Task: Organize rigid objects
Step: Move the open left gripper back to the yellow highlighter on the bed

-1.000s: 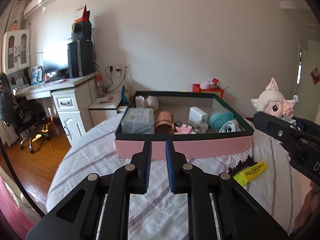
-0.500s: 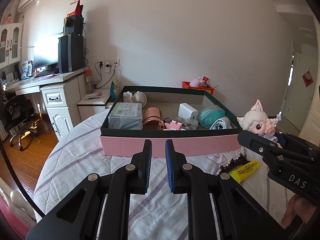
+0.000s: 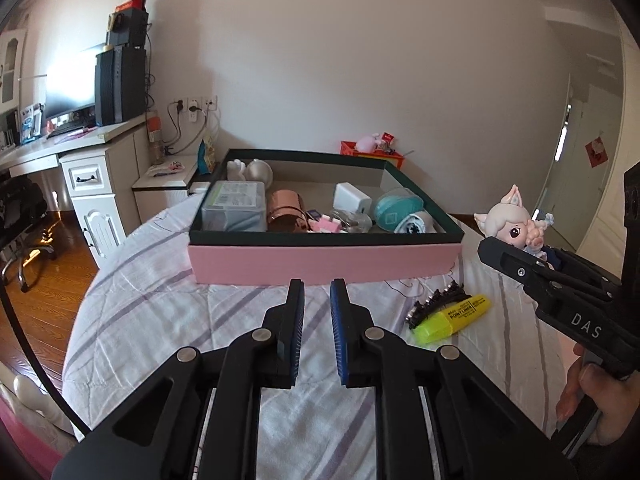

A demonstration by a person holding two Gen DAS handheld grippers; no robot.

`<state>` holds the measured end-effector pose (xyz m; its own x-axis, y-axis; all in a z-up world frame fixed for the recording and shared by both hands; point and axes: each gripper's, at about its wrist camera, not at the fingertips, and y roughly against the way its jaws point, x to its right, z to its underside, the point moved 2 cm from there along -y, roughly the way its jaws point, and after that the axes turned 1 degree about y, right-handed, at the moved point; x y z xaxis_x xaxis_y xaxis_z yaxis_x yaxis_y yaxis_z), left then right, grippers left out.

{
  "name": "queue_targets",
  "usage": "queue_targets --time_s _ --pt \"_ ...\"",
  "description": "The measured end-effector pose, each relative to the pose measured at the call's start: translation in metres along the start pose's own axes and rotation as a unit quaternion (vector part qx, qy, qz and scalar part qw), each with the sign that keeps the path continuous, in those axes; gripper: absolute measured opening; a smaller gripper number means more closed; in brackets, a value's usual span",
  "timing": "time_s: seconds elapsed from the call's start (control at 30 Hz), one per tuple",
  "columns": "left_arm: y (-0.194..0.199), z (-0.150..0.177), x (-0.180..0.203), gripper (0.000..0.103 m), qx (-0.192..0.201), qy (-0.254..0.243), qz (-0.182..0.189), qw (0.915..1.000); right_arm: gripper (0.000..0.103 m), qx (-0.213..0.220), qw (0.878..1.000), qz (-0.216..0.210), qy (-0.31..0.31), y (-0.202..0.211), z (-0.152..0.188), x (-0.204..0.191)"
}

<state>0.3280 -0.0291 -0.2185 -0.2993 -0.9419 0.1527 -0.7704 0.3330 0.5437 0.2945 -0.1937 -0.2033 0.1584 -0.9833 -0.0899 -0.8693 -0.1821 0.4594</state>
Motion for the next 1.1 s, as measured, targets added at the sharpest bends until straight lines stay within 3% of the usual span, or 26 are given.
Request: queue_targets --time_s 0.07,0.13,0.23,0.4,0.6,0.8,0.87,1.1 --pt "-0.007 0.002 0.015 0.019 -0.016 -0.009 0.021 0.9996 0.046 -0.005 1.000 0.009 -0.009 0.000 0.005 0.007" --pt "-0.014 0.005 0.032 0.040 -0.030 -0.022 0.038 0.9986 0.046 -0.014 1.000 0.016 -0.018 0.000 0.011 0.015" --pt "-0.023 0.010 0.059 0.063 -0.050 -0.048 0.065 0.9955 0.046 -0.023 0.999 0.031 -0.024 0.000 0.019 0.028" --pt "-0.037 0.018 0.091 0.079 -0.070 -0.084 0.084 0.9905 0.046 -0.031 0.998 0.046 -0.036 0.002 0.027 0.051" --pt "-0.050 0.018 0.092 0.079 -0.089 -0.060 0.078 0.9912 0.046 -0.050 0.995 0.076 -0.043 -0.006 0.034 0.076" --pt "-0.056 0.019 0.084 0.081 -0.095 -0.045 0.067 0.9922 0.046 -0.113 0.988 0.085 -0.060 -0.040 0.041 0.104" --pt "-0.056 0.019 0.082 0.082 -0.097 -0.041 0.058 0.9927 0.046 -0.132 0.986 0.089 -0.043 -0.047 0.040 0.102" --pt "-0.050 0.024 0.064 0.087 -0.105 -0.030 0.021 0.9937 0.046 -0.156 0.987 0.029 0.012 -0.046 0.051 0.054"
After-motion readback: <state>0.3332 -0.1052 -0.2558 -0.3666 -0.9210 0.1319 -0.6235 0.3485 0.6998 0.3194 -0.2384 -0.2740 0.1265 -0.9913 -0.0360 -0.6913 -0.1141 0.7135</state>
